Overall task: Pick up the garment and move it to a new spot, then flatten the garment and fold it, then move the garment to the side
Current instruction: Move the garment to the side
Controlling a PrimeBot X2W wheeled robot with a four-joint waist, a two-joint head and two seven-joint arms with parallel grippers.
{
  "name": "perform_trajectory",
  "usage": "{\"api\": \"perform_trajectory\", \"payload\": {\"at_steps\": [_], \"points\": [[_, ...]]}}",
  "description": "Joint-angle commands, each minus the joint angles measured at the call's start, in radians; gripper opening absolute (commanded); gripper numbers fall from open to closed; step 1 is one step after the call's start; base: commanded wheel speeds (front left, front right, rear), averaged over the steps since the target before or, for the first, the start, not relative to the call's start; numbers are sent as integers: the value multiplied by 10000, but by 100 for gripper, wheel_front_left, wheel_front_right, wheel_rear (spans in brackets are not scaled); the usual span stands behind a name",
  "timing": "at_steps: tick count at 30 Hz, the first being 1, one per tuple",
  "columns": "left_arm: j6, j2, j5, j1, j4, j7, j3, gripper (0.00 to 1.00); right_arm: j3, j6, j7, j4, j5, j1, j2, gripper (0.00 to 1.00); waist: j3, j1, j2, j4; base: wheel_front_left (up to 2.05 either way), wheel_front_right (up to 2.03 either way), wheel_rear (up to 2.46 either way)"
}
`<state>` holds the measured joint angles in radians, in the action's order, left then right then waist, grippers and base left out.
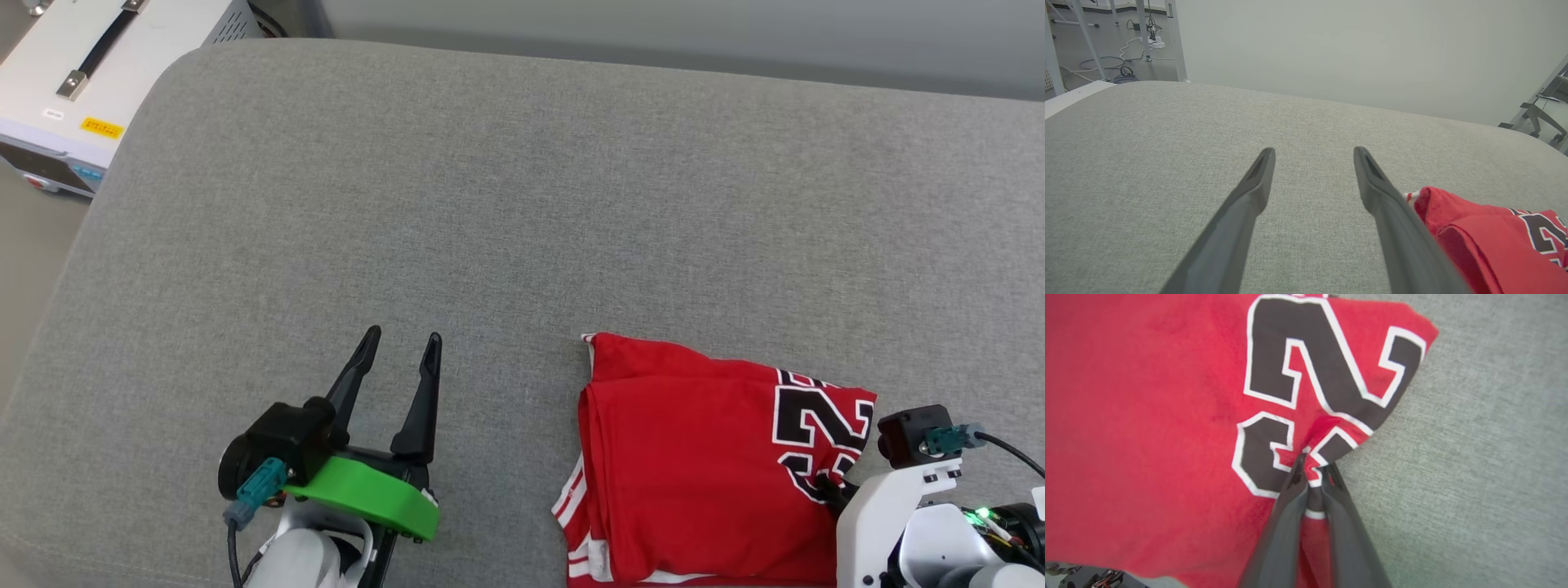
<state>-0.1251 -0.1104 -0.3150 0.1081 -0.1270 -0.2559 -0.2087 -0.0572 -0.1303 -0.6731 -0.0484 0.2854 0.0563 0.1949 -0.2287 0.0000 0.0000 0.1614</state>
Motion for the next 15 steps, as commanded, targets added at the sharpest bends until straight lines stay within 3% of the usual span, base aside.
{"api": "perform_trajectory", "payload": {"at_steps": [1,8,15], "points": [[-55,-85,30,137,-38,-59,-51,100,-194,-4,22,222,-5,-35,24,0,124,0,0,-112,0,0,0],[-55,-194,98,40,34,-59,-275,100,-633,-4,491,-130,-553,-401,988,0,425,0,0,-820,0,0,0],[-55,-199,158,75,220,-59,-822,100,-1112,-4,399,-763,-988,-1008,2530,0,217,0,0,-2088,0,0,0]]}}
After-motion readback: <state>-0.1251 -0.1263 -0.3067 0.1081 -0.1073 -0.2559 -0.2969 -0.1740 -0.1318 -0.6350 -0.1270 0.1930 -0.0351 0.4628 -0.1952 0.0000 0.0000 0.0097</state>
